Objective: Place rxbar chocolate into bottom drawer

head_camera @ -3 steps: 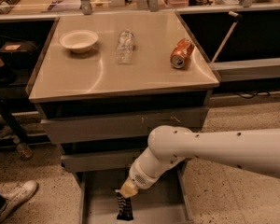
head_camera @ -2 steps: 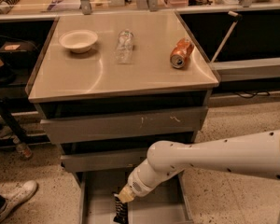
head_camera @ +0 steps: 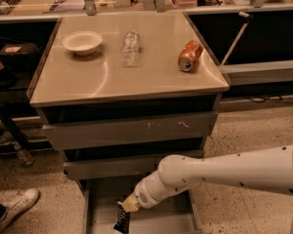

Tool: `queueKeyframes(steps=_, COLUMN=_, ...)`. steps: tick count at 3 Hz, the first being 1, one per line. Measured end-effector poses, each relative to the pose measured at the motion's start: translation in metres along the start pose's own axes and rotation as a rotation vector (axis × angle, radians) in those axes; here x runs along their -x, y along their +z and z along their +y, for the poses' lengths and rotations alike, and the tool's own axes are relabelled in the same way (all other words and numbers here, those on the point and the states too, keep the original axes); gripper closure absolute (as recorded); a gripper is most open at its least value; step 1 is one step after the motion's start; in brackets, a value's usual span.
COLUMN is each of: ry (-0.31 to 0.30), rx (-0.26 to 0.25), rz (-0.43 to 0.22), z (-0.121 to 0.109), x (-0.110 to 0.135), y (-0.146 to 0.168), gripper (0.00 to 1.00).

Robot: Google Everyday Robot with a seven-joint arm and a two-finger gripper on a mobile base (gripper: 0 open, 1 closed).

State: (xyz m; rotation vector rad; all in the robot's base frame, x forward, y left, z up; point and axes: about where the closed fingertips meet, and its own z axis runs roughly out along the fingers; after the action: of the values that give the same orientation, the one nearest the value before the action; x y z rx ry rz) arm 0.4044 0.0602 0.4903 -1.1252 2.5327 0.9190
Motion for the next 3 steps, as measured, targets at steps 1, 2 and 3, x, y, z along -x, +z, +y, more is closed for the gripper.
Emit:
queueKeyframes(steps=1, ry=0.128, rx=0.014, rz=-0.196, z=-0.027, x=0.005, y=0.030, gripper=1.00)
queueKeyframes(steps=2, ry=0.252, rx=0.030, rz=-0.321, z=-0.055, x=0.004, y=0.062, gripper=1.00)
queueKeyframes(steps=3, ry=0.252, rx=0.030, rz=-0.321, z=-0.055, x=0.004, y=0.062, gripper=1.00)
